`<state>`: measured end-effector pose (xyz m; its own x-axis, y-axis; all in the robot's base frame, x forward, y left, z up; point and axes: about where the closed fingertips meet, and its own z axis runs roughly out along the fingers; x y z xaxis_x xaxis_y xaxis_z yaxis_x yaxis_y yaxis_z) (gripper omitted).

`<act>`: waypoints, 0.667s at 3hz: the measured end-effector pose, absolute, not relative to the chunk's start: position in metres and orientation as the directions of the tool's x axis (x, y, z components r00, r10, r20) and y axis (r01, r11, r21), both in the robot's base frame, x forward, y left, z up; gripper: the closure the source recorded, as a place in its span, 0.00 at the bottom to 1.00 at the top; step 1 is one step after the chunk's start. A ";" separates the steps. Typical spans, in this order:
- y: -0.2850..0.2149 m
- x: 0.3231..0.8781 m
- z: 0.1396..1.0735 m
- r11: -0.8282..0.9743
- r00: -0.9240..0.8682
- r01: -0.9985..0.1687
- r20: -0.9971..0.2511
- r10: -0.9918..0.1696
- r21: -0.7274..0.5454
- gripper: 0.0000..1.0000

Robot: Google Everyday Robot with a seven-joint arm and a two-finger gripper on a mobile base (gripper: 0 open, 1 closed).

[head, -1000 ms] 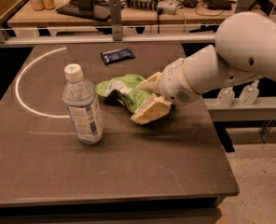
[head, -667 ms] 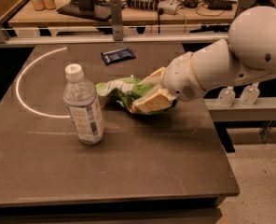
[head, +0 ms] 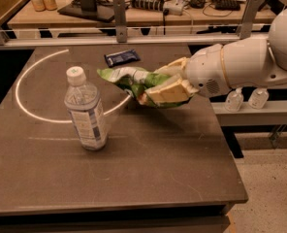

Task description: Pick green rice chip bag

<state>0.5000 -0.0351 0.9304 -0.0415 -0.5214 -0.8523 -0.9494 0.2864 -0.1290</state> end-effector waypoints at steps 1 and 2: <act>-0.045 0.500 0.967 0.290 0.009 -0.945 -0.901 -0.433 -0.149 1.00; -0.045 0.500 0.975 0.290 0.020 -0.944 -0.907 -0.420 -0.155 1.00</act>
Offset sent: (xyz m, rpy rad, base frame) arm 0.0004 -0.0091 0.0343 0.0952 -0.0482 0.0097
